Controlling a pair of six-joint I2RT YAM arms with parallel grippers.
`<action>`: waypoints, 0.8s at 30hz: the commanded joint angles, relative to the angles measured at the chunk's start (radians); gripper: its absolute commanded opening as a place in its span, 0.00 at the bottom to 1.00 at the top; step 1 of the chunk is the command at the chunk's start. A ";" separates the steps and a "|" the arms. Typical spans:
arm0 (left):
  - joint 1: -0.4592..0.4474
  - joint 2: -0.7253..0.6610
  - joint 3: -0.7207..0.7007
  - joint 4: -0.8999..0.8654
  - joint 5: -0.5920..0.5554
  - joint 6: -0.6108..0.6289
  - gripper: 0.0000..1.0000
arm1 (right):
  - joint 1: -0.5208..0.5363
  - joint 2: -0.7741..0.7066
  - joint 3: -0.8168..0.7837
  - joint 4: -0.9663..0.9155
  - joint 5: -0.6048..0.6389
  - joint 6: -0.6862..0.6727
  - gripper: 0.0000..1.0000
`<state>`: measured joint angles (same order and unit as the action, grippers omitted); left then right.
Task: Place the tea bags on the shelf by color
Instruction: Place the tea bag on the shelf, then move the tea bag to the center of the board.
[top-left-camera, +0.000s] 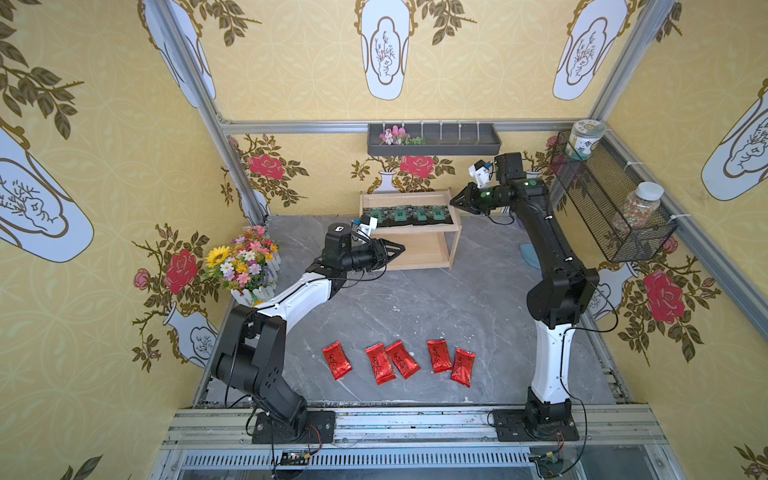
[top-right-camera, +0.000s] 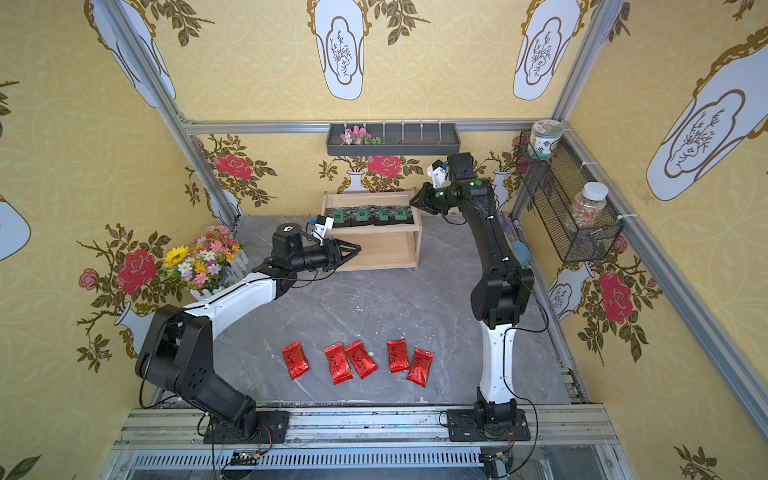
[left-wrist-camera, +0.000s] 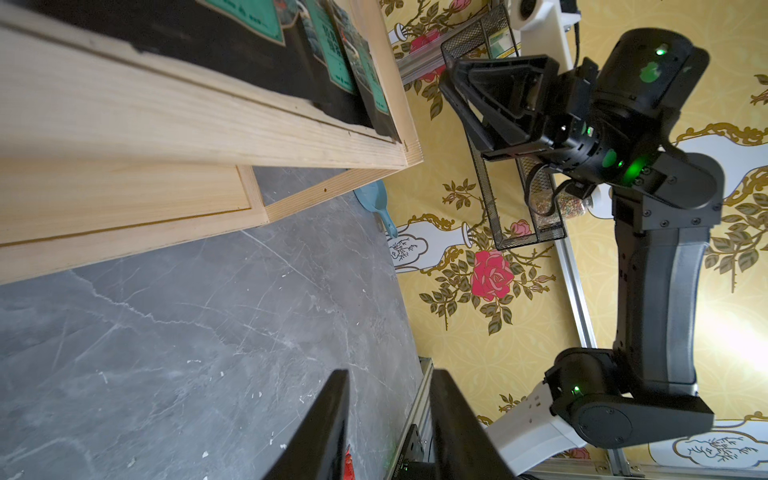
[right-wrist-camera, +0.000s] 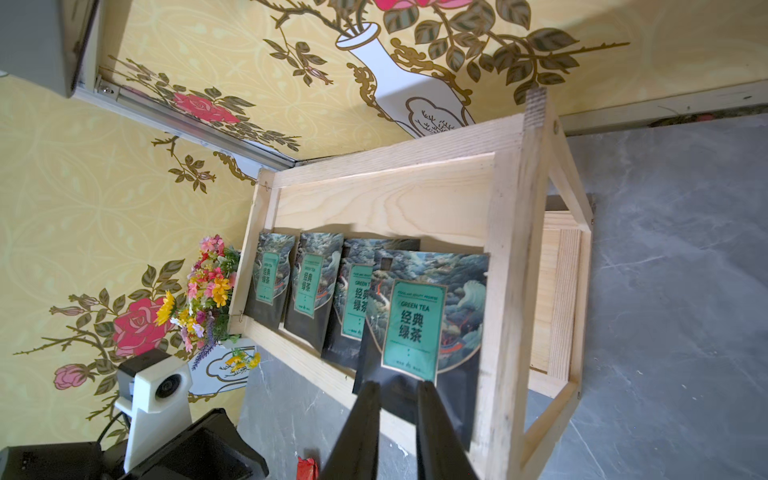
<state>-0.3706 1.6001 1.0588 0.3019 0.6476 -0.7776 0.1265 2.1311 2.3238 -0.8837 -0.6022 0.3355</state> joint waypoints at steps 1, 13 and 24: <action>0.001 -0.024 -0.027 -0.049 -0.054 0.034 0.38 | 0.038 -0.088 -0.132 0.056 0.099 -0.066 0.27; -0.005 -0.177 -0.281 -0.111 -0.229 0.027 0.47 | 0.379 -0.465 -0.878 0.391 0.364 -0.172 0.39; -0.010 -0.211 -0.436 -0.068 -0.261 -0.009 0.48 | 0.793 -0.469 -1.155 0.557 0.512 -0.283 0.50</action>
<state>-0.3801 1.3861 0.6460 0.1955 0.3946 -0.7712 0.8772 1.6455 1.1843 -0.4099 -0.1341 0.0910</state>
